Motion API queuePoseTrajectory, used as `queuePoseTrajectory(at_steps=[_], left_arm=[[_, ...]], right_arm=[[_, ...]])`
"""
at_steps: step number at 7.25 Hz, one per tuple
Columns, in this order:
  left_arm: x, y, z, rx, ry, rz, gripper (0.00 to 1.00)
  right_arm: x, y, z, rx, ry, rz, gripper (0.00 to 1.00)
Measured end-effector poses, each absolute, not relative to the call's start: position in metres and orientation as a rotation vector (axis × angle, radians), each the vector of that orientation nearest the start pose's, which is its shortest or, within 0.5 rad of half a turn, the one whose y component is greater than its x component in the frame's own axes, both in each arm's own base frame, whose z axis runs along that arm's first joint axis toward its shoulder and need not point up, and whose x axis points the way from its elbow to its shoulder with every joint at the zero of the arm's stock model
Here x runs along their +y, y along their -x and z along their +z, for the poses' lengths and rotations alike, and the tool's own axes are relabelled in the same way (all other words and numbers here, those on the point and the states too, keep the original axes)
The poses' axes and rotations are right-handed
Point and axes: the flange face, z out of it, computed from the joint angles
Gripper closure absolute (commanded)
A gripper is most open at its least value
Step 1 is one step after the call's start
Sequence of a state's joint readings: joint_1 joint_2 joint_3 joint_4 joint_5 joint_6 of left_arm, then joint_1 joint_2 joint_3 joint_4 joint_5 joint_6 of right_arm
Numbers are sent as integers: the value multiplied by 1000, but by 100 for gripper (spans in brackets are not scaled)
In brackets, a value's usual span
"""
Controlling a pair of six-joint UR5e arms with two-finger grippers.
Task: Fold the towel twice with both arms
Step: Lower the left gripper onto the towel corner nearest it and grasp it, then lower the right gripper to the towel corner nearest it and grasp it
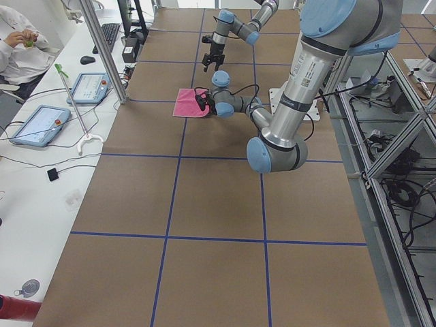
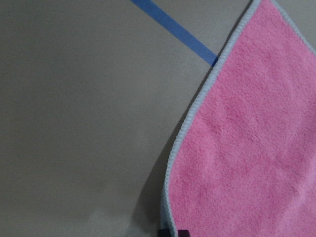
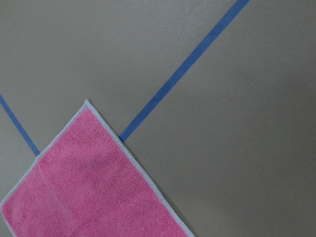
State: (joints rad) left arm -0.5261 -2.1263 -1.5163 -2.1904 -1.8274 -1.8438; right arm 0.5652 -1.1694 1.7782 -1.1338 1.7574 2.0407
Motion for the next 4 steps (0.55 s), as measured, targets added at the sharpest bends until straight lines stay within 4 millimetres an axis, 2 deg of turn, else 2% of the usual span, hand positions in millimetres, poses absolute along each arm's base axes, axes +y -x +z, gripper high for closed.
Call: queuePoseTrajectory(at_steps=[2, 4], left_arm=[[-443, -548, 285, 1156, 87, -565, 100], [-439, -542, 273, 1179, 99, -549, 100]], right_arm=[[-403, 491, 299, -1062, 106, 802, 2], [-385, 507, 303, -1048, 93, 785, 3]])
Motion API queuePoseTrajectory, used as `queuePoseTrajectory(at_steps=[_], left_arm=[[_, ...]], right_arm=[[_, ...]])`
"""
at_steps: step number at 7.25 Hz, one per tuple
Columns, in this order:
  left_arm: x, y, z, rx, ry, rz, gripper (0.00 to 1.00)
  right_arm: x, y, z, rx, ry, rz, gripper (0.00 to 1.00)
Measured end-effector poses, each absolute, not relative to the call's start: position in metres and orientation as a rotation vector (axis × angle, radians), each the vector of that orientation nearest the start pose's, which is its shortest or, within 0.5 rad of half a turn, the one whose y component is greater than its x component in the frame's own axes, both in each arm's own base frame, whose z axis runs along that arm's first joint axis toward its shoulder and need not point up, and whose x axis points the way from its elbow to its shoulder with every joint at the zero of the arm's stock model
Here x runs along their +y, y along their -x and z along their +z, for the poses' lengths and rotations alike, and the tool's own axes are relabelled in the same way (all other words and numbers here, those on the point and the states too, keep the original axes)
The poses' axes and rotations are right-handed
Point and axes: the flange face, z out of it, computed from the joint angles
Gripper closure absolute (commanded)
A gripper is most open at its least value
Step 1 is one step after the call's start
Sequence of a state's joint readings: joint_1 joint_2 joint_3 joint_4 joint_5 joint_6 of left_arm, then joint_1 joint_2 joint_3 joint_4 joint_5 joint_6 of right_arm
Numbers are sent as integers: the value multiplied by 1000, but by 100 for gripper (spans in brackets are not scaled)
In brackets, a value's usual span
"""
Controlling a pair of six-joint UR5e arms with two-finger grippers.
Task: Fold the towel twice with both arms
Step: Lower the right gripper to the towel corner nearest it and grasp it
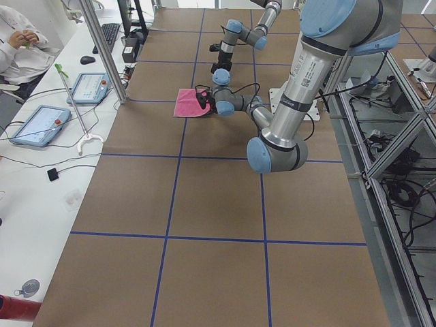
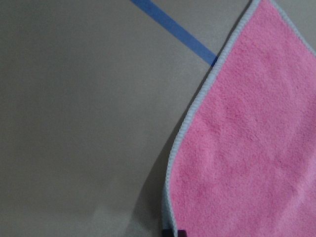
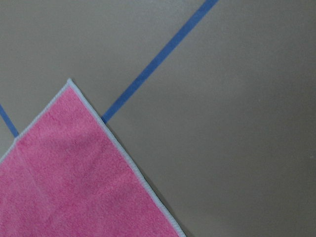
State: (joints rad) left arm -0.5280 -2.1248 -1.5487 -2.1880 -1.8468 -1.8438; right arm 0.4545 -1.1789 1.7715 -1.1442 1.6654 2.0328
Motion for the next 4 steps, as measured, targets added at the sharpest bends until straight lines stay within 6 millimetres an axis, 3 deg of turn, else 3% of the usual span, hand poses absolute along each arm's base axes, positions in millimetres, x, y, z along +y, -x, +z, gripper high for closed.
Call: queuePoseTrajectory(at_steps=[4], left_arm=[[-437, -532, 270, 1194, 105, -541, 100]], right_arm=[[-365, 532, 320, -1010, 57, 776, 8]])
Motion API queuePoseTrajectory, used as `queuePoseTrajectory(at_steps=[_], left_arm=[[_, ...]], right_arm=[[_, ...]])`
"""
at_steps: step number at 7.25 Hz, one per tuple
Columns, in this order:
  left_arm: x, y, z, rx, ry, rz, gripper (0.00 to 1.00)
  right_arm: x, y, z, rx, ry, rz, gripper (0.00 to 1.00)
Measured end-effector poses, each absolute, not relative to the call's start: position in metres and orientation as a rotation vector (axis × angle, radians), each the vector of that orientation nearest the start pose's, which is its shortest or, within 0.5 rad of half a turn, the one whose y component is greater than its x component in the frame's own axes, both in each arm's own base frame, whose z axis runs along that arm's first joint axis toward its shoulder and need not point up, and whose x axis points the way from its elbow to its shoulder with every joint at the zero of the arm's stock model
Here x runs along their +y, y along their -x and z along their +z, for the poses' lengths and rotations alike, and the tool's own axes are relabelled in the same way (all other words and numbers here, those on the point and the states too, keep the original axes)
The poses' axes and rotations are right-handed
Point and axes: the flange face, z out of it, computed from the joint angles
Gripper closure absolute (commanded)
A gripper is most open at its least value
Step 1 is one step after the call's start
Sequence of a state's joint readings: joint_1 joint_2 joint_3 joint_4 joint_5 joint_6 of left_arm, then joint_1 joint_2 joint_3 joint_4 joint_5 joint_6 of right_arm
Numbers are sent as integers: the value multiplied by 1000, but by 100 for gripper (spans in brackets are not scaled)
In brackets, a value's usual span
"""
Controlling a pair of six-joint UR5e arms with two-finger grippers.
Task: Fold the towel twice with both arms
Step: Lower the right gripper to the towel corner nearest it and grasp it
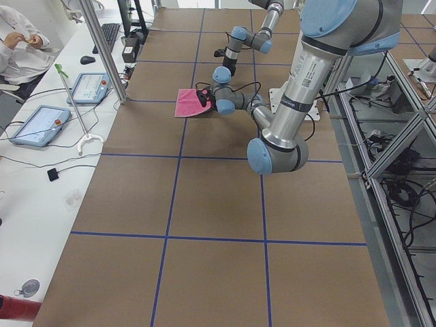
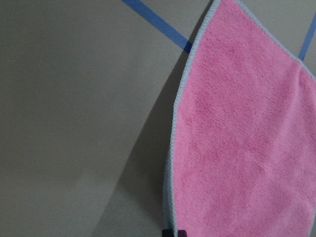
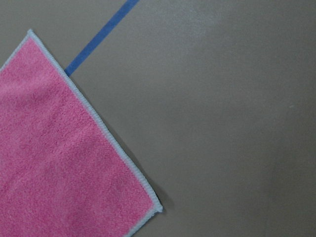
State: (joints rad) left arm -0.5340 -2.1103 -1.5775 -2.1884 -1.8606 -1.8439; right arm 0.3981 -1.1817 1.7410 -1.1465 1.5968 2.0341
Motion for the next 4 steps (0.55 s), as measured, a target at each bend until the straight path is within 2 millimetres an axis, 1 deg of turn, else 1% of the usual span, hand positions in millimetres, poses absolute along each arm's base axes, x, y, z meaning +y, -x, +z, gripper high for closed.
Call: queuePoseTrajectory(at_steps=[1, 4], left_arm=[[-437, -530, 269, 1198, 104, -542, 100], [-439, -524, 264, 1211, 98, -544, 100]], right_arm=[[-365, 534, 323, -1003, 53, 777, 10], [-364, 536, 322, -1005, 52, 785, 42]])
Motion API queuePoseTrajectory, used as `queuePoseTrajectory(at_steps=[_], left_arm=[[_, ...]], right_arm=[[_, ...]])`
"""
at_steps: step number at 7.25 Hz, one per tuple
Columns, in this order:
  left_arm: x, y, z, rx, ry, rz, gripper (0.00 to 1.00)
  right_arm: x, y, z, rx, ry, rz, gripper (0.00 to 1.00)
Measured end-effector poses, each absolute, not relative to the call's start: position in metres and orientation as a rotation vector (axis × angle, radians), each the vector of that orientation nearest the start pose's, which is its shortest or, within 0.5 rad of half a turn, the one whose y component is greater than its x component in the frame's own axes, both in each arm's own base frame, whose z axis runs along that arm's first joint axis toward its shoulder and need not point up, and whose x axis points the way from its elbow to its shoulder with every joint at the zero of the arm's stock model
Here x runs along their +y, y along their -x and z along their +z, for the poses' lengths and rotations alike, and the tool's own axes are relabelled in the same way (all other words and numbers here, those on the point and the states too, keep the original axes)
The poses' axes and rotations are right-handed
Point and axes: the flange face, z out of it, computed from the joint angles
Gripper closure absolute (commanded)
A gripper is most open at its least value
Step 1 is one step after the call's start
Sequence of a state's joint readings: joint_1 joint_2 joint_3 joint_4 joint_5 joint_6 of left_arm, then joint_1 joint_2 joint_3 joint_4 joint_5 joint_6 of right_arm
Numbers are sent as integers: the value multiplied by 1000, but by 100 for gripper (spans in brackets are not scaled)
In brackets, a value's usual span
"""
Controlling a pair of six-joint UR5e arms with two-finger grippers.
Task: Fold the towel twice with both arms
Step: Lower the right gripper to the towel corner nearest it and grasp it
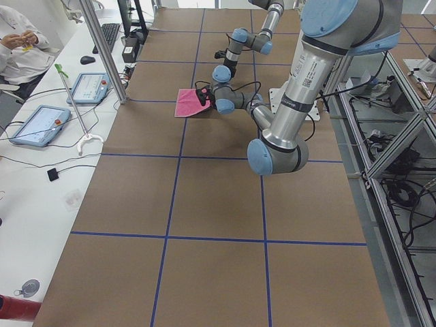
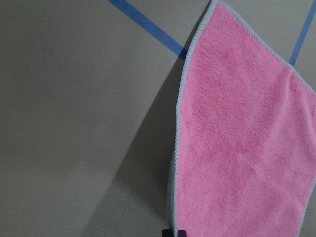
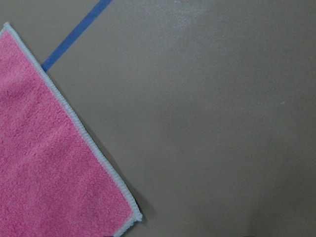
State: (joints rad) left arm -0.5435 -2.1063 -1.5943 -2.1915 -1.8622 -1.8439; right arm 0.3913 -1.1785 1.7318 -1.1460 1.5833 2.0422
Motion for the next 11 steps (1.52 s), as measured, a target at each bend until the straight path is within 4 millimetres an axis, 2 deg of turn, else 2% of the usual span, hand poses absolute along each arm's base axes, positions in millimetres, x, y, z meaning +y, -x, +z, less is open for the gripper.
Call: queuePoseTrajectory(at_steps=[1, 2, 4, 5, 7, 11], left_arm=[[-439, -523, 263, 1213, 96, -544, 100], [-441, -521, 263, 1215, 95, -546, 100], [-446, -515, 261, 1221, 92, -551, 100], [-450, -510, 260, 1225, 100, -549, 100], [-455, -504, 259, 1229, 113, -547, 100], [-456, -503, 259, 1228, 115, -547, 100]], right_arm=[[-364, 536, 320, -1009, 53, 788, 44], [-364, 537, 319, -1012, 54, 791, 43], [-364, 538, 317, -1015, 59, 796, 31], [-364, 538, 317, -1015, 62, 802, 30], [-364, 539, 315, -1022, 89, 853, 30], [-367, 542, 303, -1058, 133, 1000, 30]])
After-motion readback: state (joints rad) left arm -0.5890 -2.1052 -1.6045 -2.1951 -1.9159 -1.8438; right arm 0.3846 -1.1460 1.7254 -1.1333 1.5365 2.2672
